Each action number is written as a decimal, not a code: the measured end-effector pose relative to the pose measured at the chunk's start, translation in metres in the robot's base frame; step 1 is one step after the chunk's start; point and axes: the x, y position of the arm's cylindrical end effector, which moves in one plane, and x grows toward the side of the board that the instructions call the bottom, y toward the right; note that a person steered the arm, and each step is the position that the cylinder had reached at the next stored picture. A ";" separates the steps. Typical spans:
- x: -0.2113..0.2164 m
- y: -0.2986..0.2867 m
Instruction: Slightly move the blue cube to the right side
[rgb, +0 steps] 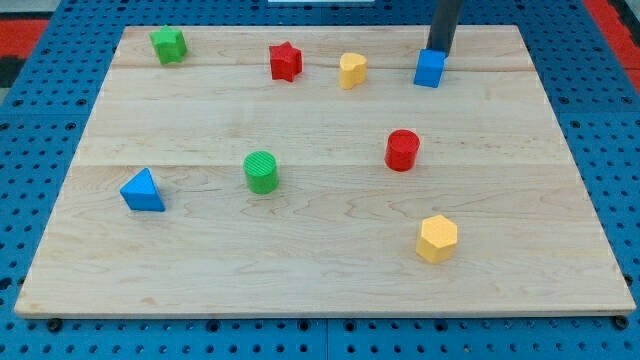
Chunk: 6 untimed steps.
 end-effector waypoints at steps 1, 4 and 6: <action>0.003 0.000; 0.021 -0.013; -0.002 0.025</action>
